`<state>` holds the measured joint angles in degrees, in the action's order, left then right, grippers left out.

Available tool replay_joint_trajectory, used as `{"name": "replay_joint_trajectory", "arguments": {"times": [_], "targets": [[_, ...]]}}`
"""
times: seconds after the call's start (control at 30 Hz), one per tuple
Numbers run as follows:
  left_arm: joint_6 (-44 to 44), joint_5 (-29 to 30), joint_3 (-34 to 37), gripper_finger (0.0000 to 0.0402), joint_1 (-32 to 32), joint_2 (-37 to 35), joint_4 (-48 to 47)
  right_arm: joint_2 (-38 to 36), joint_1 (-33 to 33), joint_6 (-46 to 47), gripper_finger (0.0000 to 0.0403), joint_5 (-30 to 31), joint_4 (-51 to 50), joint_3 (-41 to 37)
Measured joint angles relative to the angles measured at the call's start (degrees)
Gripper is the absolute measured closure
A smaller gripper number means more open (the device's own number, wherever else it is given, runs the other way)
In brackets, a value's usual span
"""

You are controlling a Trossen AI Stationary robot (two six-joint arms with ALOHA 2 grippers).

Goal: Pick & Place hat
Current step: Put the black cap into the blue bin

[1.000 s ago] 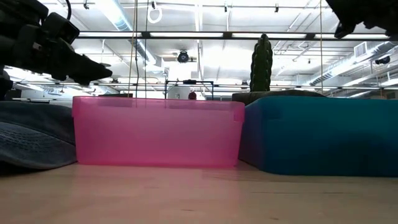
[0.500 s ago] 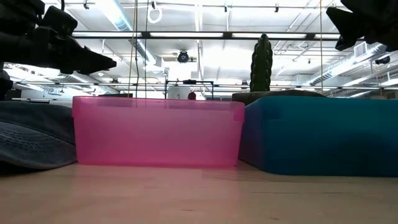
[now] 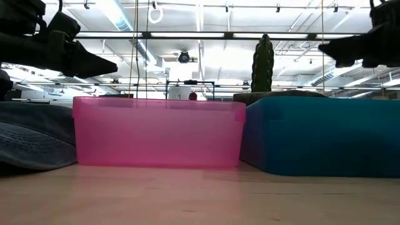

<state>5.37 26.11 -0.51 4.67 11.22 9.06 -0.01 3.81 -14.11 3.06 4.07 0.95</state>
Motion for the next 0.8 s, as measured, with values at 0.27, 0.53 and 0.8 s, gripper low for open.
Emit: {"name": "replay_joint_trajectory", "arguments": {"times": [0.27, 0.53, 0.8], "targets": [[0.0, 3.6, 0.0, 0.0232, 0.0, 0.0, 0.0, 0.0, 0.0, -1.4, 0.0218, 2.5, -2.1, 0.0], [-3.4, 8.9, -4.8, 0.0232, -0.4, 0.0, -9.9, 0.0, 0.0, -1.5, 0.0218, 2.5, -2.4, 0.0], [-12.8, 9.3, -12.1, 0.0232, -5.4, 0.3, -27.1, 0.1, 0.0, -0.9, 0.0218, 2.5, -2.4, 0.0]]}}
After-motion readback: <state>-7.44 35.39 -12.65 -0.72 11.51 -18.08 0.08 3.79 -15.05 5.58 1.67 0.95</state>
